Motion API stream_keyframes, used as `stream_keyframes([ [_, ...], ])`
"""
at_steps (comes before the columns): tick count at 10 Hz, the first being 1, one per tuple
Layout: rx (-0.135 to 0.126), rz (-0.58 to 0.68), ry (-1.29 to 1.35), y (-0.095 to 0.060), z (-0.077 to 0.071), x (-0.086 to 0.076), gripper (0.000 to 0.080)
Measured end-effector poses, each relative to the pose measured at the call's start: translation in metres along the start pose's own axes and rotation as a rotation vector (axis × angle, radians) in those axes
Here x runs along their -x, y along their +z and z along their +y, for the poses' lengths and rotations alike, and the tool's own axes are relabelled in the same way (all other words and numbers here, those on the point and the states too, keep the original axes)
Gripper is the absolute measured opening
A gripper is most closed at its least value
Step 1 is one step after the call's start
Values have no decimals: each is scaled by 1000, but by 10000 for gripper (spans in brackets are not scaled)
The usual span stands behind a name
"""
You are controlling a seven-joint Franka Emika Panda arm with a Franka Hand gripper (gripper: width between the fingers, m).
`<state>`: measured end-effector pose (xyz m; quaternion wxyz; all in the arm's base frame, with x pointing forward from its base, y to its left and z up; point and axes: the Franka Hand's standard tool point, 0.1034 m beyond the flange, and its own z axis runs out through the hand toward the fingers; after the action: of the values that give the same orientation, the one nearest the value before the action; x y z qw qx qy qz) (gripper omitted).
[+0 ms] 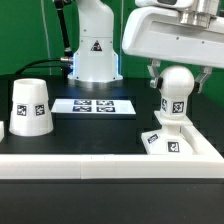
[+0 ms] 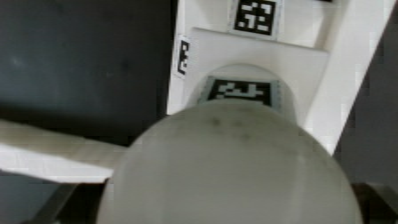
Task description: Assemble lamp
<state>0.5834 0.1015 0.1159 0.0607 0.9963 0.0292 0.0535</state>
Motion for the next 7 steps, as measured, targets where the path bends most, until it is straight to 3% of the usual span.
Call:
stream_keyframes([
  [2, -6, -9, 154, 2, 4, 2, 577],
  [4, -48, -41, 440, 4, 8, 8, 577],
  [7, -44, -120, 718, 2, 2, 12, 577],
])
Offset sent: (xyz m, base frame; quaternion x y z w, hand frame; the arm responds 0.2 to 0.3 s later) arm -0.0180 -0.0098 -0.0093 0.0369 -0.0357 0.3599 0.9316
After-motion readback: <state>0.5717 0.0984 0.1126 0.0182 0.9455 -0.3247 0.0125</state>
